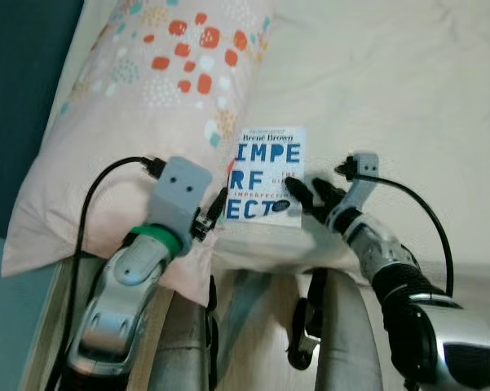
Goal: Clean up the room
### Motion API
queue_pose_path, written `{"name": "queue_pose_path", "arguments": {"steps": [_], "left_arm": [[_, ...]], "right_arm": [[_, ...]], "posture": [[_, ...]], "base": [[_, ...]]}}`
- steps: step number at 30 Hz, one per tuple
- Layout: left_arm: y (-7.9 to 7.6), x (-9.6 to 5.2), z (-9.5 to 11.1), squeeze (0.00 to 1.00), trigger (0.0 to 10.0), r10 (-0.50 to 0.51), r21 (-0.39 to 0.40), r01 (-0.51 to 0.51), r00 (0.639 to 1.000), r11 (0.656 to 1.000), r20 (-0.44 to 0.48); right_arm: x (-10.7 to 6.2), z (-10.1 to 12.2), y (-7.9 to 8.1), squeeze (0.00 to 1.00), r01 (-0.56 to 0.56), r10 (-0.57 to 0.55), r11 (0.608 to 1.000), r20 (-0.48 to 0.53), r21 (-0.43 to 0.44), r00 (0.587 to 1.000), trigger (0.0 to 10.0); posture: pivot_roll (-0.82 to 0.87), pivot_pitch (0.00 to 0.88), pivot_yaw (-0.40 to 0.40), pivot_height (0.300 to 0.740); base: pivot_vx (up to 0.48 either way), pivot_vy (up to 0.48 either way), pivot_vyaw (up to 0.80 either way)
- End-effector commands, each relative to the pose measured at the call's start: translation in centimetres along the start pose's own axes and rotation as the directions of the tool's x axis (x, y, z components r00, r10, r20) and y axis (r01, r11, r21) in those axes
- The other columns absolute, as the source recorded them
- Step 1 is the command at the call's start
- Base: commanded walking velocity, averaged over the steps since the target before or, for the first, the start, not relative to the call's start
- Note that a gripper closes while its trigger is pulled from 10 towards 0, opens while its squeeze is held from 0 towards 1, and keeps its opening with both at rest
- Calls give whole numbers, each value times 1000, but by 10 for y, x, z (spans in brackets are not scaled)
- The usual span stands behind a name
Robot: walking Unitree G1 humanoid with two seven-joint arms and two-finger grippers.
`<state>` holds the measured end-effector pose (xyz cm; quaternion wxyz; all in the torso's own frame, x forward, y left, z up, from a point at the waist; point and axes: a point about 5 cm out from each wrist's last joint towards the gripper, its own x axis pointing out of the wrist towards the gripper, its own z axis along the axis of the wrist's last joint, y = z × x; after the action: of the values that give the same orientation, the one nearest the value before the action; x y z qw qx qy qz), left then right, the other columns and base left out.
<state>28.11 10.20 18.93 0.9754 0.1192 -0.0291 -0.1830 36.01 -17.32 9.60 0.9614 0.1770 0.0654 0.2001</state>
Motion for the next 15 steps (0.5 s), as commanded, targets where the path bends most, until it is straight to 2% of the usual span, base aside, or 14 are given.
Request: {"name": "queue_pose_path", "arguments": {"steps": [1, 4, 5, 6, 7, 8, 10, 11, 12, 14, 15], "left_arm": [[-4, 1, -6, 0, 10000, -9, -14, 9, 1000, 1000, -11], [-5, 4, -5, 0, 10000, -8, -18, 8, 1000, 1000, -1], [-5, 6, -4, 0, 10000, 0, -23, 0, 1000, 1000, 13], [-5, 6, -4, 0, 10000, 0, -23, 0, 1000, 1000, 13], [-1, 8, -1, 0, 10000, 23, -27, -22, 999, 999, 31], [-1, 8, -1, 0, 10000, 23, -27, -22, 999, 999, 31], [19, 11, 7, 0, 10000, 113, -41, -110, 991, 993, 67], [19, 11, 7, 0, 10000, 113, -41, -110, 991, 993, 67], [27, 11, 8, 0, 10000, 147, -47, -144, 986, 988, 76], [42, 9, 5, 0, 10000, 217, -82, -211, 974, 974, 67], [42, 9, 5, 0, 10000, 217, -82, -211, 974, 974, 67]], "right_arm": [[-5, -6, -1, 0, 9, -9, 1000, 24, -13, 1000, 10000], [-6, -2, -1, 0, 15, -13, 999, 68, -30, 998, 10000], [-7, 6, 2, 0, 16, -8, 998, 130, -60, 991, 10000], [-7, 6, 2, 0, 16, -8, 998, 130, -60, 991, 10000], [-8, 17, 8, 0, 11, 5, 997, 214, -70, 977, 10000], [-8, 17, 8, 0, 11, 5, 997, 214, -70, 977, 10000], [-13, 43, 23, 0, 4, 37, 994, 367, -110, 929, 10000], [-13, 43, 23, 0, 4, 37, 994, 367, -110, 929, 10000], [-15, 51, 28, 0, 0, 48, 993, 410, -118, 911, 10000], [-17, 59, 38, 0, 4, 81, 982, 442, -188, 893, 10000], [-17, 59, 38, 0, 4, 81, 982, 442, -188, 893, 10000]], "posture": [[73, 166, 76, 596], [55, 136, 68, 596], [39, 109, 64, 596], [39, 109, 64, 596], [23, 74, 55, 596], [23, 74, 55, 596], [15, 20, 27, 601], [15, 20, 27, 601], [16, 14, 22, 606], [13, 0, -6, 615], [13, 0, -6, 615]], "base": [[0, 0, 0], [0, 0, 0], [0, 0, 0], [0, 0, 0], [0, 0, 0], [0, 0, 0], [0, 0, 0], [0, 0, 0], [0, 0, 0], [0, 0, 0], [0, 0, 0]]}}
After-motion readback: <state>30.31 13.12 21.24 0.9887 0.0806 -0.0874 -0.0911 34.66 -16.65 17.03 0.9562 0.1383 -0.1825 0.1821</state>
